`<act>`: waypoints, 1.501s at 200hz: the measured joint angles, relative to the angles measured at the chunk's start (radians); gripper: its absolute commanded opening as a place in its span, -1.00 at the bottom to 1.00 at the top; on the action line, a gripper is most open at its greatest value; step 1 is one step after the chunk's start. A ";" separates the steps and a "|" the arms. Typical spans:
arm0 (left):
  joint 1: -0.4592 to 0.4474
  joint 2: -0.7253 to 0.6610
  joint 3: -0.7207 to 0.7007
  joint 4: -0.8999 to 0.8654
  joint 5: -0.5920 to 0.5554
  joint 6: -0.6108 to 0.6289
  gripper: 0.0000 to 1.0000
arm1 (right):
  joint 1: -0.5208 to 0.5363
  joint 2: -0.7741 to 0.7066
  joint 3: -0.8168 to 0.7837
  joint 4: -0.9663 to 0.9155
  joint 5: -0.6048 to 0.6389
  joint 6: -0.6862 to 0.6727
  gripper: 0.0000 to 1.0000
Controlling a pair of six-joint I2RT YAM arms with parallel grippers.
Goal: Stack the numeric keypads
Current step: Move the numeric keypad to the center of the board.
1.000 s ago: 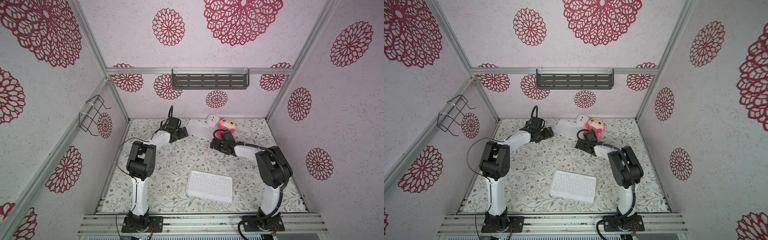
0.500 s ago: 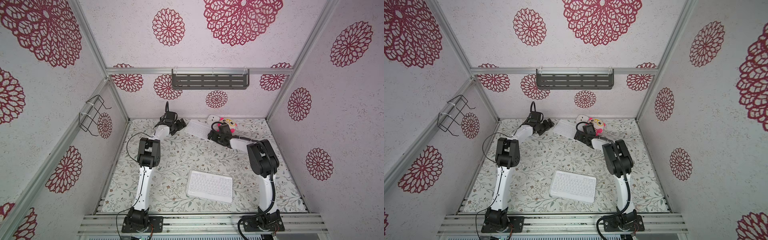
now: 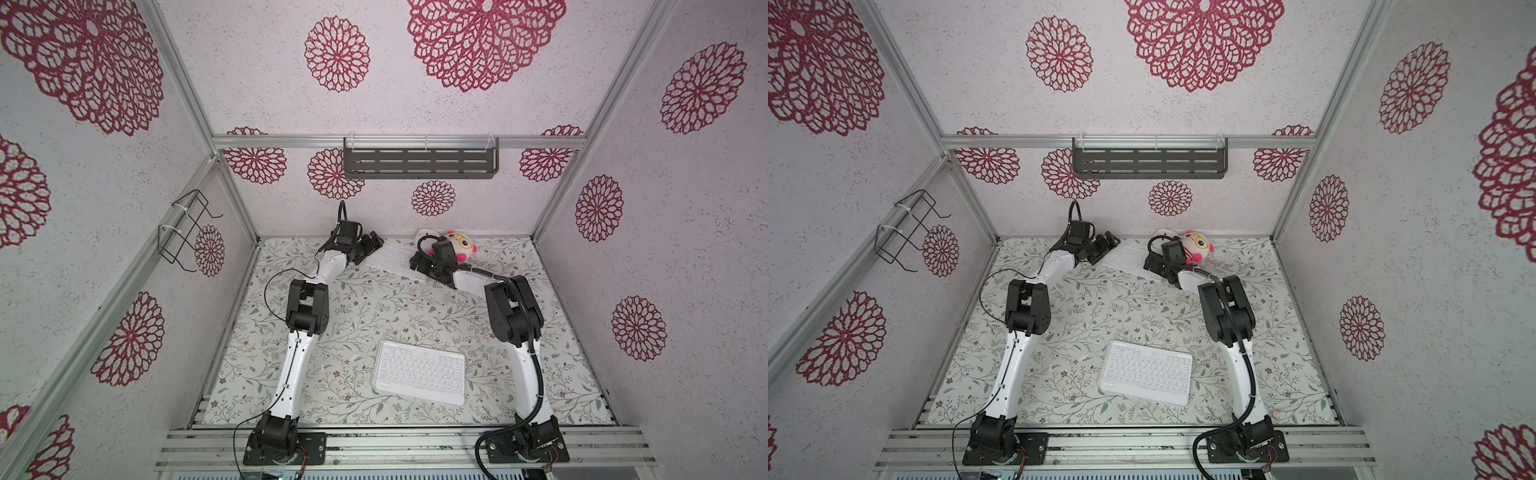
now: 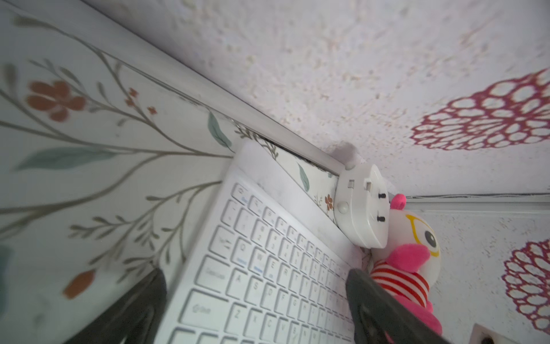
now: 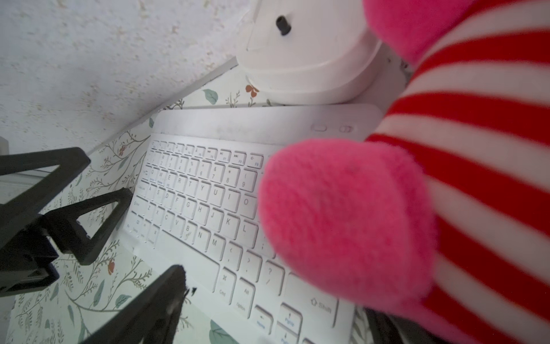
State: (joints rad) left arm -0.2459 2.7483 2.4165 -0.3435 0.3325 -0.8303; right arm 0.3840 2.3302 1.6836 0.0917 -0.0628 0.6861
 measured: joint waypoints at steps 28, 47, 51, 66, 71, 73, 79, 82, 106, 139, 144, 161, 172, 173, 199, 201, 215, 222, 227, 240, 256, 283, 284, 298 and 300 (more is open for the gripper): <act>-0.007 -0.005 -0.016 0.009 -0.002 0.018 0.95 | -0.004 0.003 0.010 -0.012 -0.012 -0.017 0.88; -0.010 -0.025 -0.055 0.023 -0.002 0.028 0.95 | -0.003 0.003 0.012 -0.019 -0.013 -0.032 0.87; -0.010 -0.032 -0.067 0.027 -0.003 0.030 0.95 | -0.003 0.003 0.012 -0.021 -0.013 -0.037 0.87; -0.013 -0.064 -0.121 0.039 -0.005 0.034 0.95 | -0.002 0.003 0.012 -0.027 -0.013 -0.051 0.87; -0.014 -0.076 -0.140 0.042 -0.006 0.035 0.95 | -0.002 0.003 0.012 -0.028 -0.012 -0.058 0.86; -0.014 -0.082 -0.149 0.043 -0.007 0.035 0.95 | -0.002 0.003 0.011 -0.028 -0.012 -0.060 0.86; -0.015 -0.098 -0.175 0.047 -0.009 0.036 0.95 | 0.000 0.002 0.008 -0.026 -0.011 -0.067 0.86; -0.016 -0.105 -0.187 0.048 -0.010 0.037 0.95 | 0.000 0.001 0.004 -0.024 -0.011 -0.069 0.86; -0.027 -0.178 -0.310 0.077 -0.014 0.035 0.95 | 0.008 -0.047 -0.074 -0.001 -0.004 -0.087 0.86; -0.060 -0.311 -0.537 0.140 -0.041 0.031 0.95 | 0.037 -0.167 -0.251 0.003 0.026 -0.092 0.86; -0.066 -0.332 -0.575 0.150 -0.047 0.030 0.96 | 0.042 -0.185 -0.278 0.002 0.031 -0.092 0.85; -0.090 -0.408 -0.703 0.190 -0.072 0.023 0.95 | 0.060 -0.253 -0.370 0.000 0.048 -0.092 0.85; -0.108 -0.455 -0.779 0.212 -0.087 0.015 0.95 | 0.070 -0.298 -0.432 0.001 0.057 -0.091 0.85; -0.110 -0.461 -0.789 0.216 -0.089 0.014 0.95 | 0.071 -0.300 -0.436 0.001 0.058 -0.091 0.85; -0.160 -0.557 -0.945 0.261 -0.127 -0.004 0.95 | 0.089 -0.408 -0.577 -0.003 0.077 -0.083 0.85; -0.164 -0.565 -0.957 0.264 -0.130 -0.006 0.95 | 0.090 -0.413 -0.584 -0.003 0.079 -0.082 0.85; -0.196 -0.613 -1.032 0.282 -0.149 -0.019 0.95 | 0.096 -0.467 -0.651 -0.009 0.093 -0.080 0.85; -0.211 -0.633 -1.063 0.290 -0.157 -0.027 0.95 | 0.098 -0.488 -0.675 -0.015 0.098 -0.078 0.85; -0.221 -0.650 -1.086 0.296 -0.164 -0.035 0.95 | 0.100 -0.502 -0.691 -0.019 0.105 -0.076 0.86; -0.244 -0.686 -1.139 0.308 -0.176 -0.052 0.95 | 0.103 -0.524 -0.717 -0.026 0.122 -0.073 0.86; -0.263 -0.724 -1.195 0.321 -0.187 -0.074 0.95 | 0.108 -0.536 -0.731 -0.032 0.142 -0.072 0.86; -0.283 -0.764 -1.234 0.296 -0.209 -0.091 0.95 | 0.116 -0.538 -0.732 -0.039 0.164 -0.066 0.87; -0.284 -0.764 -1.234 0.294 -0.211 -0.091 0.95 | 0.116 -0.538 -0.732 -0.039 0.165 -0.066 0.87; -0.294 -0.768 -1.221 0.248 -0.228 -0.082 0.95 | 0.122 -0.540 -0.732 -0.049 0.175 -0.066 0.87; -0.295 -0.768 -1.217 0.238 -0.232 -0.079 0.95 | 0.122 -0.542 -0.732 -0.051 0.176 -0.066 0.87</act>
State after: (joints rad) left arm -0.5411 1.9804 1.1995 -0.1059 0.1001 -0.9089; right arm 0.5064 1.7885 0.9520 0.0406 0.1135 0.6205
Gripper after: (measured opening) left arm 0.978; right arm 0.935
